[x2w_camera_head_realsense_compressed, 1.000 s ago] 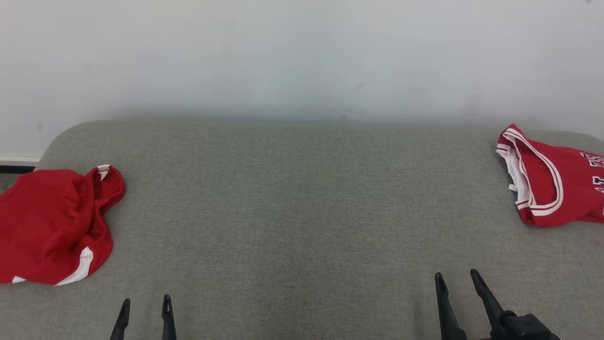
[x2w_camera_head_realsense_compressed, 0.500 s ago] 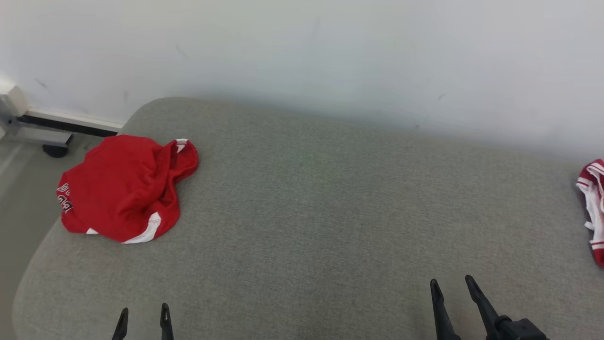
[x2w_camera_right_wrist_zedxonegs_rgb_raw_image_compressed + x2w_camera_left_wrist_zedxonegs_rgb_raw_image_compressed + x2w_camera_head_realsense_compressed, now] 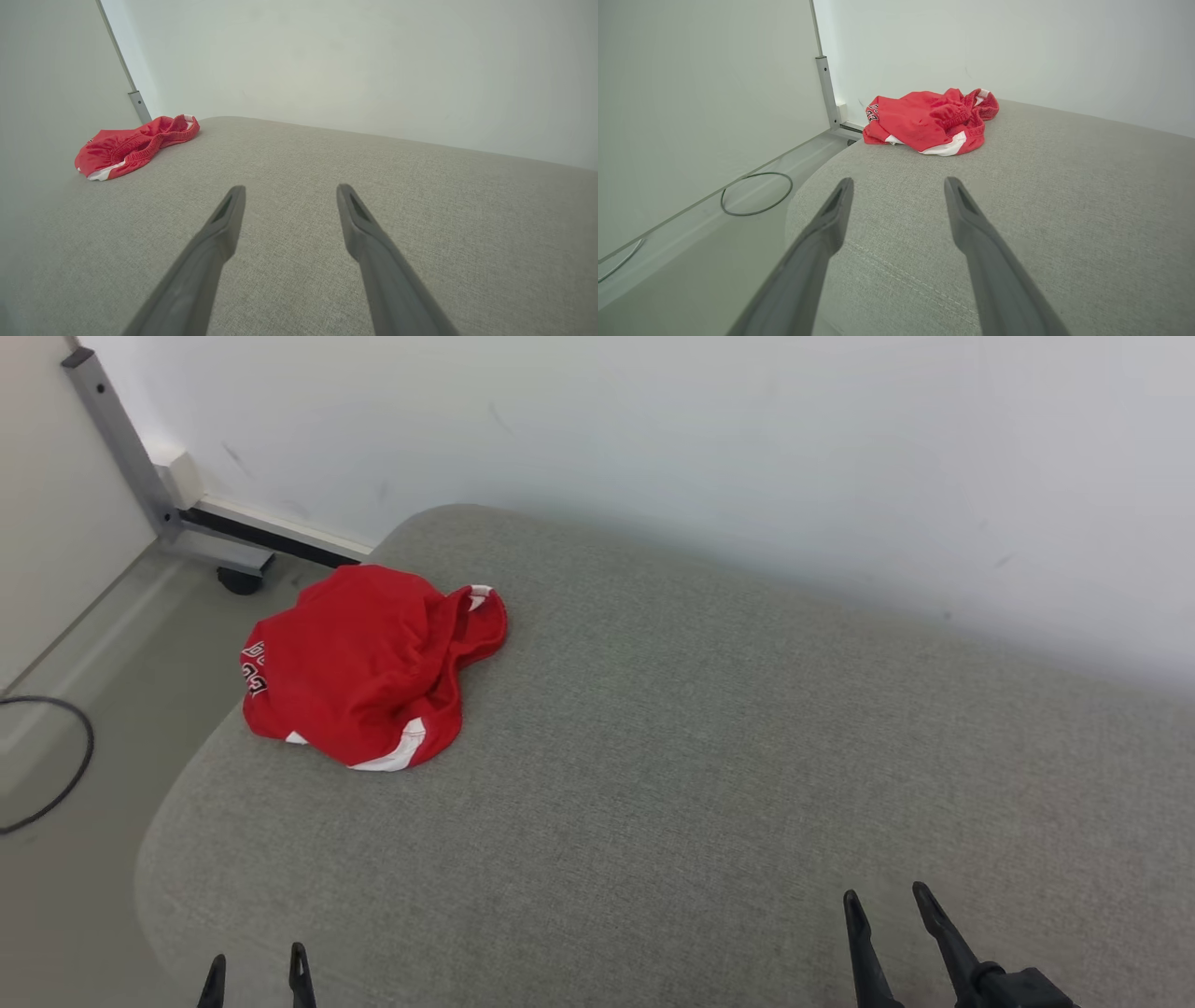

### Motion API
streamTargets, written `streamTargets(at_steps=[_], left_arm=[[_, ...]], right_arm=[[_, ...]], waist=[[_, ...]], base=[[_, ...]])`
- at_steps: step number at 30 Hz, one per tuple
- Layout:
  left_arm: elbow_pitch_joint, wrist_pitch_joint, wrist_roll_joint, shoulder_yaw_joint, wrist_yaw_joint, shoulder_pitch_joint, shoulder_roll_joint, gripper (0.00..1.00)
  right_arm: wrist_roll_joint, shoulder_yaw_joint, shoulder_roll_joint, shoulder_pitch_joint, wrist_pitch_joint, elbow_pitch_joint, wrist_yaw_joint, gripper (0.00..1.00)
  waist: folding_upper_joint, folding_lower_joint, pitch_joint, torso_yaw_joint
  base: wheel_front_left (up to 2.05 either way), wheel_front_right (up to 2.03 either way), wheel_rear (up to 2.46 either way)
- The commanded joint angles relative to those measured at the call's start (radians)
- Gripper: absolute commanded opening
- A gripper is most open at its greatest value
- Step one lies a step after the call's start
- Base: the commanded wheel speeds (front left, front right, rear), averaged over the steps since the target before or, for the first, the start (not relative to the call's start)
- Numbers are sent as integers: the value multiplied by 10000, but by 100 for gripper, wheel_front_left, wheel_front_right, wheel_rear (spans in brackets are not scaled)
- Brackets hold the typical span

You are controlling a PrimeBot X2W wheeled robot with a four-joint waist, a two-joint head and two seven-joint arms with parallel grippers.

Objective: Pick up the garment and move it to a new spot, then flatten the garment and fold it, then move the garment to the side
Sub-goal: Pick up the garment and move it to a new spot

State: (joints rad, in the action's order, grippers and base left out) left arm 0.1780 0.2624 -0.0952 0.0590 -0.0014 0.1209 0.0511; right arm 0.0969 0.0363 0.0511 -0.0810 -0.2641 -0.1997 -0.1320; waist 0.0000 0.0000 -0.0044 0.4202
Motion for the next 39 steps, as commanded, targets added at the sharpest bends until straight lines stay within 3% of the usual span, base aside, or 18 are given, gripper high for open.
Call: streamTargets(at_steps=[1,8,21,30,39], left_arm=[[33,28,47,56,-44,-41,-6,100],[-84,28,-24,338,-7,159,-10,100],[-65,28,-352,426,52,-90,-11,100],[220,26,-412,855,-367,-1541,25,100],[932,26,-527,1316,-827,-3863,749,100]], right_arm=[[14,21,-17,-61,-5,17,29,100],[-41,231,-15,185,-5,-53,29,100],[-141,305,-15,318,-5,-126,29,100],[-252,428,-12,633,-5,-5,29,100],[-305,692,-11,1143,-5,73,29,100]], waist=[[0,0,-49,364],[0,0,2,709],[0,0,149,720],[0,0,585,-187],[0,0,1352,-1350]], base=[[0,0,0],[0,0,0],[0,0,0],[0,0,0],[0,0,0]])
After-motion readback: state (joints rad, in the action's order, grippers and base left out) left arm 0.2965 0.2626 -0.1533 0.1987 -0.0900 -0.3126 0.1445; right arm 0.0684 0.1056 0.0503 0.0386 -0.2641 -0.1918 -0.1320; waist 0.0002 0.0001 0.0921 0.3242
